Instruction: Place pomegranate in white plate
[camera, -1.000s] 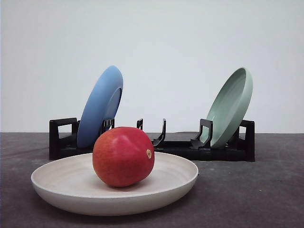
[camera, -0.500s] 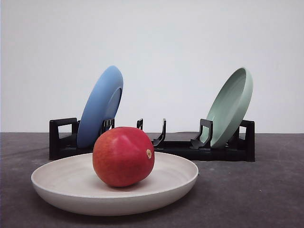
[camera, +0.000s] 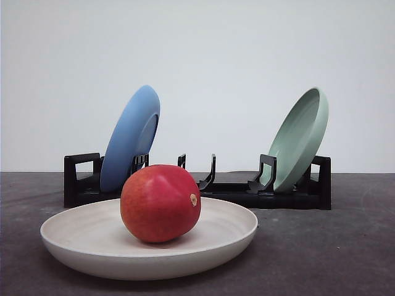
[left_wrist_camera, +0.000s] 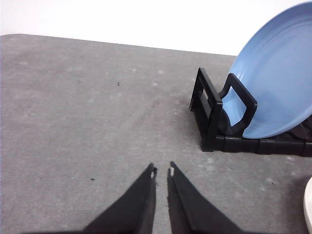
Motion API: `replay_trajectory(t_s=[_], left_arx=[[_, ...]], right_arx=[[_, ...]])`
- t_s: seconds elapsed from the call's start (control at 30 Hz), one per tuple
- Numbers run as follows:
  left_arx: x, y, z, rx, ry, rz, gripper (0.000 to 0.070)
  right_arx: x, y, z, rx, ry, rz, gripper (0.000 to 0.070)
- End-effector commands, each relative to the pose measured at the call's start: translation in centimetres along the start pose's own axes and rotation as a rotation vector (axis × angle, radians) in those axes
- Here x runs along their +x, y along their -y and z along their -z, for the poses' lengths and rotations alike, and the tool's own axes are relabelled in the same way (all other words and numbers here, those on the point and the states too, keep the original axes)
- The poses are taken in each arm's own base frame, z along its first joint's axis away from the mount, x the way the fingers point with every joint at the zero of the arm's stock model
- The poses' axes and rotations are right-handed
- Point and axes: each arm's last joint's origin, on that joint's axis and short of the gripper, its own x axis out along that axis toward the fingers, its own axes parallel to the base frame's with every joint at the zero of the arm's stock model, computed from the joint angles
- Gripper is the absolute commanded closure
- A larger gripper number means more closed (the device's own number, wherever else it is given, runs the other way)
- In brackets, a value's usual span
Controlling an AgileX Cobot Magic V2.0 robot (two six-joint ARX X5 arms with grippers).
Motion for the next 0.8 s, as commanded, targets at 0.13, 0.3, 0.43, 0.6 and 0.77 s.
replay_trajectory(t_s=[0.13, 0.3, 0.43, 0.6, 0.77], left_arx=[[0.11, -0.06, 0.39, 0.006, -0.014, -0.005, 0.0673], [0.11, -0.06, 0.39, 0.006, -0.014, -0.006, 0.0673], [0.11, -0.06, 0.39, 0.006, -0.014, -0.006, 0.0673], [0.11, -0.06, 0.39, 0.006, -0.014, -0.006, 0.0673], [0.11, -0.06, 0.39, 0.006, -0.014, -0.006, 0.0674]], right_arx=[[0.04, 0.02, 0.07, -0.003, 0.003, 0.003, 0.0667], [0.04, 0.02, 0.07, -0.002, 0.003, 0.003, 0.0667], [0.04, 0.02, 0.07, -0.003, 0.003, 0.003, 0.0667], [0.04, 0.02, 0.07, -0.003, 0.003, 0.003, 0.0667], [0.04, 0.02, 0.07, -0.003, 0.003, 0.003, 0.0667]])
